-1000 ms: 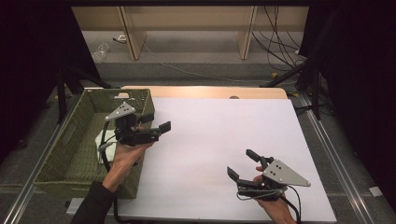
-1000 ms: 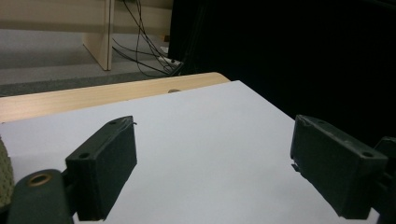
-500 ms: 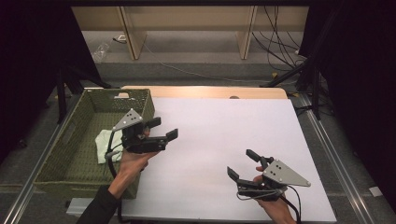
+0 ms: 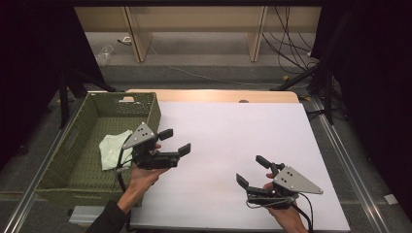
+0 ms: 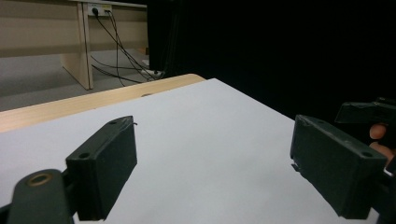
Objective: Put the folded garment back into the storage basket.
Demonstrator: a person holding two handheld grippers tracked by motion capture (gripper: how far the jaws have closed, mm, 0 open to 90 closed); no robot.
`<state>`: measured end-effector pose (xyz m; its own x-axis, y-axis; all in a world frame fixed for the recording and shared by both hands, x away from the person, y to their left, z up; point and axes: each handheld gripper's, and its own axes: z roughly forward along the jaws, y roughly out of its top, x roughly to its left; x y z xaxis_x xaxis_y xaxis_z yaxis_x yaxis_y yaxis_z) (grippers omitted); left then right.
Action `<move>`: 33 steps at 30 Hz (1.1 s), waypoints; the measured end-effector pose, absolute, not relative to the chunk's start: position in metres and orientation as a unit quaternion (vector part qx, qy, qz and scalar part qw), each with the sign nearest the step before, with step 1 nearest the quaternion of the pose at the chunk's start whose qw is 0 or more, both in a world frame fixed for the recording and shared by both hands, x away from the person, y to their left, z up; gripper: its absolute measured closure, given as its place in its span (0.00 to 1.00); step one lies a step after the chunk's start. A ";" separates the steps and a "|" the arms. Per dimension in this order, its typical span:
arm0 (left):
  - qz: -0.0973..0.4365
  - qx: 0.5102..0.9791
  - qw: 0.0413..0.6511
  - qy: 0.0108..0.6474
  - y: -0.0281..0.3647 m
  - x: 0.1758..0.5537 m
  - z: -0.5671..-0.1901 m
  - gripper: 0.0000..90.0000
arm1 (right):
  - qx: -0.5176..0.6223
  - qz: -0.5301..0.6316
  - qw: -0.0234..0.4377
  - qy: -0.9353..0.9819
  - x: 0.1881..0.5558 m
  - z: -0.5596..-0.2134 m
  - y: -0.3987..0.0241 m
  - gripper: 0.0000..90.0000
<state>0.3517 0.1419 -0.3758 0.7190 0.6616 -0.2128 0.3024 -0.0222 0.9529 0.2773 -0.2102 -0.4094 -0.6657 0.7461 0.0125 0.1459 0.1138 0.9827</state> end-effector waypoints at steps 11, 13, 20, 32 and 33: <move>0.142 0.701 0.614 0.333 0.137 0.343 -0.389 0.15 | 0.318 0.585 0.256 0.701 0.277 -0.410 -0.209 0.20; 0.144 0.701 0.615 0.331 0.137 0.341 -0.390 0.15 | 0.319 0.585 0.255 0.701 0.277 -0.410 -0.210 0.20; 0.146 0.698 0.622 0.324 0.137 0.335 -0.393 0.15 | 0.318 0.584 0.254 0.702 0.277 -0.410 -0.209 0.20; 0.157 0.706 0.619 0.306 0.135 0.322 -0.401 0.15 | 0.319 0.584 0.254 0.702 0.277 -0.409 -0.209 0.20; 0.158 0.707 0.618 0.305 0.134 0.321 -0.403 0.15 | 0.318 0.585 0.255 0.701 0.277 -0.410 -0.209 0.20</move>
